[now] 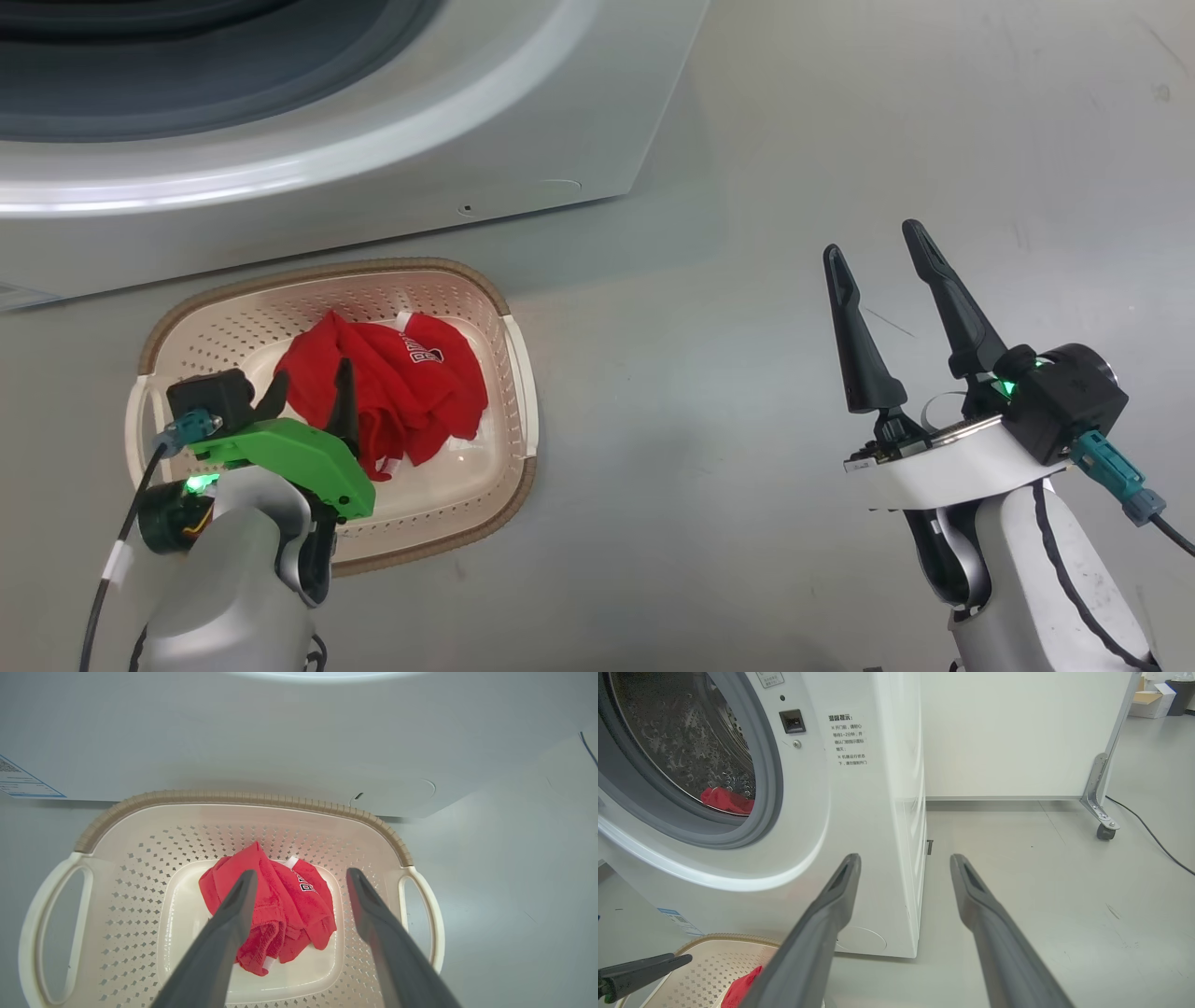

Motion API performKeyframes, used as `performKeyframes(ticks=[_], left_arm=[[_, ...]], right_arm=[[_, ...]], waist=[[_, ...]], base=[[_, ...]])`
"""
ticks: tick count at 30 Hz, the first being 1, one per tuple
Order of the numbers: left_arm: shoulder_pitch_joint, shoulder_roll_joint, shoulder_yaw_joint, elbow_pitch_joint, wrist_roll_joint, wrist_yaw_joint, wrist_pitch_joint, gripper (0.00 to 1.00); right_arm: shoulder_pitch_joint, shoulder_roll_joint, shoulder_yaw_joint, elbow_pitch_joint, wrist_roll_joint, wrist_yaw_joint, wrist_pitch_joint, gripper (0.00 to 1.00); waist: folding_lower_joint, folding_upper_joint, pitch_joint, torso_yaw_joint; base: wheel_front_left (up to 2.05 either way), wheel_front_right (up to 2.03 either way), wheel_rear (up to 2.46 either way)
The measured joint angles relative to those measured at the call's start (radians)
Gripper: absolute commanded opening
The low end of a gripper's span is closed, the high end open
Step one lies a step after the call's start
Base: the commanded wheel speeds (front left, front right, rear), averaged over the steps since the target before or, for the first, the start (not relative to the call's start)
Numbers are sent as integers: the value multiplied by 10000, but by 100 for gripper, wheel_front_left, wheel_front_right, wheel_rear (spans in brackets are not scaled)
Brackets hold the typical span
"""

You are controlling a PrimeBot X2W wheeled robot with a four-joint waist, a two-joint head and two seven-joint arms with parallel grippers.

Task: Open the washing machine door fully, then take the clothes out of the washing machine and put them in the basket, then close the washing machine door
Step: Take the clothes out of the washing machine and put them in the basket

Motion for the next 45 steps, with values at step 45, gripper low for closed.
performKeyframes(ticks=[45], left_arm=[[2623,-31,-2,-5568,2136,552,-721,100]], right_arm=[[1639,-75,-692,901,-376,0,0,100]], waist=[[0,0,-3551,1838]], base=[[0,0,0]])
